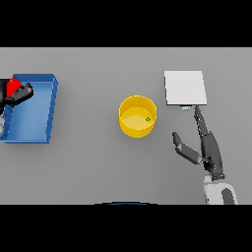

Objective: Pick up the red beaker and tilt it to pour out 1 green nut into yellow bowl. Pick up the yellow bowl and place it on the metallic measuring scale.

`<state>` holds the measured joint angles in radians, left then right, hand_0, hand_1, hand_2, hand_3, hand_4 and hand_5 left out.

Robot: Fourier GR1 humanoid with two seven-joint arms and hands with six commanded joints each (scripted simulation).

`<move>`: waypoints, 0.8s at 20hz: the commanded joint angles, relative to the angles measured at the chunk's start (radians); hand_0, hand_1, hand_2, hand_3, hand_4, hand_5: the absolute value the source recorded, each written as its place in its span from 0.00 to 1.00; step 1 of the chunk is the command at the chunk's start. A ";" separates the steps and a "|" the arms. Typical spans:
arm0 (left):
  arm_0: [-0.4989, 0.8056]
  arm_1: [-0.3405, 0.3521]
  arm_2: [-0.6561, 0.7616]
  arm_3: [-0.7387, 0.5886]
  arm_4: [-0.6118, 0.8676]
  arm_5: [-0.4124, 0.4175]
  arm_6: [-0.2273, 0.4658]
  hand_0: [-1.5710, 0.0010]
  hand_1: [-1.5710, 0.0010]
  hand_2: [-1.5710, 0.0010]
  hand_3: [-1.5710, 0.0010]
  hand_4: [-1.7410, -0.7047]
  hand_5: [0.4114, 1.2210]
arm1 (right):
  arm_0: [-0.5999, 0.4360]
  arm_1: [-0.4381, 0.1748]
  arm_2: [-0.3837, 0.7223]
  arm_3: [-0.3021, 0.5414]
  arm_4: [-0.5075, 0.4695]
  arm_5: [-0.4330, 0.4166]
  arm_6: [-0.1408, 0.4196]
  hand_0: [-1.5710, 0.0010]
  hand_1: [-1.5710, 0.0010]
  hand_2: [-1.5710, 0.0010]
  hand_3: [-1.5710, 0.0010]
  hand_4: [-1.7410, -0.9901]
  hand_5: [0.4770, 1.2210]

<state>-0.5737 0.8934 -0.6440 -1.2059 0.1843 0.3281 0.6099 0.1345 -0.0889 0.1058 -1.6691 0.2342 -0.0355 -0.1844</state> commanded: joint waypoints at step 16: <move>-0.015 0.005 0.008 -0.035 0.064 -0.010 -0.080 0.98 0.99 0.99 0.99 0.93 0.34 | -0.086 -0.060 0.065 -0.015 0.101 0.049 0.080 1.00 1.00 1.00 1.00 0.75 0.31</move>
<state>-0.5899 0.8972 -0.6362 -1.2414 0.2488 0.3176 0.5298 0.0474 -0.1486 0.1704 -1.6843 0.3348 0.0133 -0.1037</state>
